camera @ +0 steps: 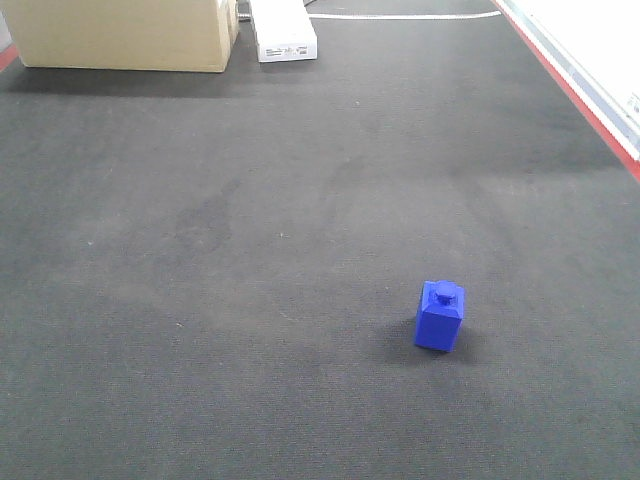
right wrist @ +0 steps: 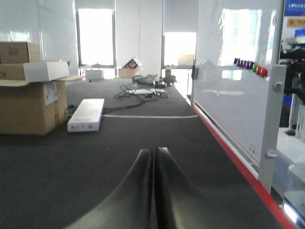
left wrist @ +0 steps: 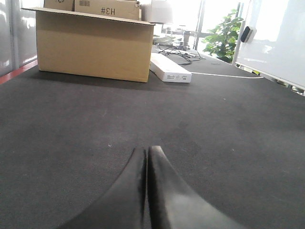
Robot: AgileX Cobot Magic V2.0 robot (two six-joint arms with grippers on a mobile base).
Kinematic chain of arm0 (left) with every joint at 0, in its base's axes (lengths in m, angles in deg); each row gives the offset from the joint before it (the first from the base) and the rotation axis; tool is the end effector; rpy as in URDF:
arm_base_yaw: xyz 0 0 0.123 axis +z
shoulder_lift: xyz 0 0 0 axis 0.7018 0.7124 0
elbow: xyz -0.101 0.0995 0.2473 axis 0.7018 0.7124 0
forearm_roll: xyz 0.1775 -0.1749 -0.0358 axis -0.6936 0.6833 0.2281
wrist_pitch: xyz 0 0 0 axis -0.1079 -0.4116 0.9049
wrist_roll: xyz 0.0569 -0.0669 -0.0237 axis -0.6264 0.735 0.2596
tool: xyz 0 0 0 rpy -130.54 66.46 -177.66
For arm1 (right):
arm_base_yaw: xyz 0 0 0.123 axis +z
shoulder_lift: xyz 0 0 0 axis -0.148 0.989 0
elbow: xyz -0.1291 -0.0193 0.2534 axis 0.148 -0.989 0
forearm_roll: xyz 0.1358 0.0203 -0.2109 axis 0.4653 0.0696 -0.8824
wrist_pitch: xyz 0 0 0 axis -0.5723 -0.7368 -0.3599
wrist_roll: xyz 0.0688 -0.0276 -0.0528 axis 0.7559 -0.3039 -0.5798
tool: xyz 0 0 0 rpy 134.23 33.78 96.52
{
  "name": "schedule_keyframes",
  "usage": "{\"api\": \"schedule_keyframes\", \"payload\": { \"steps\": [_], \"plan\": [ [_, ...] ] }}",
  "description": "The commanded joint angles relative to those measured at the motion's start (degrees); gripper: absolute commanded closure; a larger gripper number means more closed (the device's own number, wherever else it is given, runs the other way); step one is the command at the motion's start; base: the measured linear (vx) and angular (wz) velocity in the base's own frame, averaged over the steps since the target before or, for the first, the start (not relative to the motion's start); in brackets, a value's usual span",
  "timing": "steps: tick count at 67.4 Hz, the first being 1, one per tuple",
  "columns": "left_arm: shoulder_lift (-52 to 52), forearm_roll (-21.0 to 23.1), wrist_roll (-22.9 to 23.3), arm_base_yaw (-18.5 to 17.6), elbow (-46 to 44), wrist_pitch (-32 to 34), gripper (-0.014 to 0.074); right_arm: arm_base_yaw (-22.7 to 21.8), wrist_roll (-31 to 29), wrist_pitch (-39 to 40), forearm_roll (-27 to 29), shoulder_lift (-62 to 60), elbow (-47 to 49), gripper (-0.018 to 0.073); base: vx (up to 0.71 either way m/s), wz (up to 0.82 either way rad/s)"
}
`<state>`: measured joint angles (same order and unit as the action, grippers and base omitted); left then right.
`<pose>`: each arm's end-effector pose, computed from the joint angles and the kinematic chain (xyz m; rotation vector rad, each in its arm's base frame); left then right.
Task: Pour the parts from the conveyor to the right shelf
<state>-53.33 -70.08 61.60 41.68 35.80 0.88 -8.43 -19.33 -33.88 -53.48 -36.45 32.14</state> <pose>0.0563 -0.0026 0.1978 -0.0804 1.5701 -0.1561 0.0815 0.0000 0.3086 -0.0276 1.4763 -0.0303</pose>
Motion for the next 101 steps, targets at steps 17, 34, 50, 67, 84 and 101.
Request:
{"api": "schedule_keyframes", "payload": {
  "steps": [17, 34, 50, 67, 84, 101],
  "plan": [
    [-0.4, 0.5, 0.3, -0.2, 1.2, 4.3, 0.0603, 0.0, -0.4, -5.9, -0.4, 11.4, 6.6, 0.0568, 0.0, 0.0],
    [-0.4, 0.5, 0.3, -0.2, 1.2, 4.3, 0.0603, 0.0, -0.4, -6.0, 0.0, 11.9, 6.6, 0.0566, 0.0, 0.0],
    [-0.4, 0.5, 0.3, -0.2, 1.2, 4.3, 0.0603, 0.0, -0.3, -8.7, 1.2, 11.9, 7.2, 0.0477, 0.0, 0.0],
    [-0.4, 0.5, 0.3, -0.2, 1.2, 4.3, 0.0603, 0.0, -0.4, -11.9, 3.2, 14.7, 10.6, 0.0192, 0.0, 0.0],
    [-0.4, 0.5, 0.3, -0.2, 1.2, 4.3, 0.0603, 6.7, -2.5, -19.1, 2.8, 23.1, 17.3, 0.0098, 0.0, 0.0],
    [-0.4, 0.5, 0.3, -0.2, 1.2, 4.3, 0.0603, 12.3, -2.3, -30.4, 2.7, 38.5, 30.5, 0.0098, 0.0, 0.0]
  ]
}}
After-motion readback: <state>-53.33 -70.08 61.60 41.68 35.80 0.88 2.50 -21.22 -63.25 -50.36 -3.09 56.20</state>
